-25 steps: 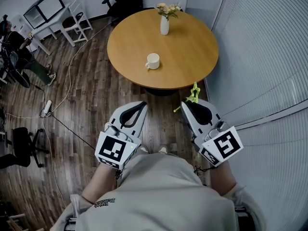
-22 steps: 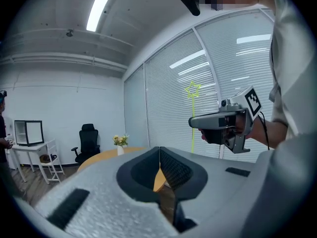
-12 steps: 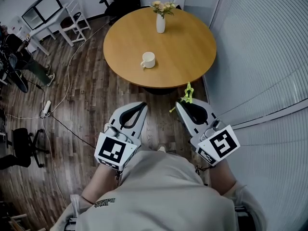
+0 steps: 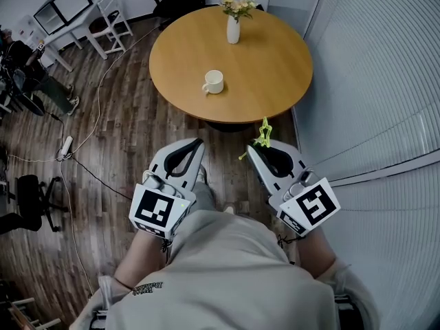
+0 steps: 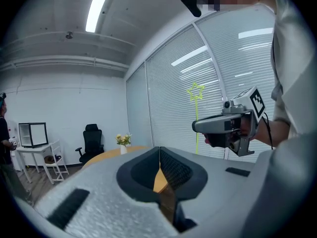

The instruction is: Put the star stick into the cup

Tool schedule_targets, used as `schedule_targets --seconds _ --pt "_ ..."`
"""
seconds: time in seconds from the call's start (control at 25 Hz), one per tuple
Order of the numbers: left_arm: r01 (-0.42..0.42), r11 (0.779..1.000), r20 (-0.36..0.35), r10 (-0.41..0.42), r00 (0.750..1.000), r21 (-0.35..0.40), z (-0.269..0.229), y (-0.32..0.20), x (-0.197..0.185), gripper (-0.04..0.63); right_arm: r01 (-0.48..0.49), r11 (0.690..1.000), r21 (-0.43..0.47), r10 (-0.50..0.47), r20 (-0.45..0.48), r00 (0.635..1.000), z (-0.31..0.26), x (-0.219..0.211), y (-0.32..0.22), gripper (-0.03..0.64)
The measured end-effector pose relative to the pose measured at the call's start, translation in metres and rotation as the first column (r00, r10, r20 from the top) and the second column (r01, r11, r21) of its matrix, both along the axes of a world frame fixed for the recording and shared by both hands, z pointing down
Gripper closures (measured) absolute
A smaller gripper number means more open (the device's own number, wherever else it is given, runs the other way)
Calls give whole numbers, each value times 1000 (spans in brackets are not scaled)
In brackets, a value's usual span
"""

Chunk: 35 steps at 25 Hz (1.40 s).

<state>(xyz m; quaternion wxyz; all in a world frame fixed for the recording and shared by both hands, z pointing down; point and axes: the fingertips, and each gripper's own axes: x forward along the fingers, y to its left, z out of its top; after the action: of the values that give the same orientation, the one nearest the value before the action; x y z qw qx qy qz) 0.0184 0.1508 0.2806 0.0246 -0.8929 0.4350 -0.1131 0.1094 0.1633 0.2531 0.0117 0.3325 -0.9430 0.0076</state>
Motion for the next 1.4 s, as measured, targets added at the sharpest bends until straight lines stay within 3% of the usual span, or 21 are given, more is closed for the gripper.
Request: schedule_targets --seconds 0.6,1.4 --pt "-10 1000 -18 9 1000 -23 13 -34 -10 572 -1 1000 12 1 -14 1000 7 -21 -36 586" --pt "-48 997 -25 46 999 -54 22 -174 -57 572 -42 999 23 43 -52 998 1 -64 -176 586"
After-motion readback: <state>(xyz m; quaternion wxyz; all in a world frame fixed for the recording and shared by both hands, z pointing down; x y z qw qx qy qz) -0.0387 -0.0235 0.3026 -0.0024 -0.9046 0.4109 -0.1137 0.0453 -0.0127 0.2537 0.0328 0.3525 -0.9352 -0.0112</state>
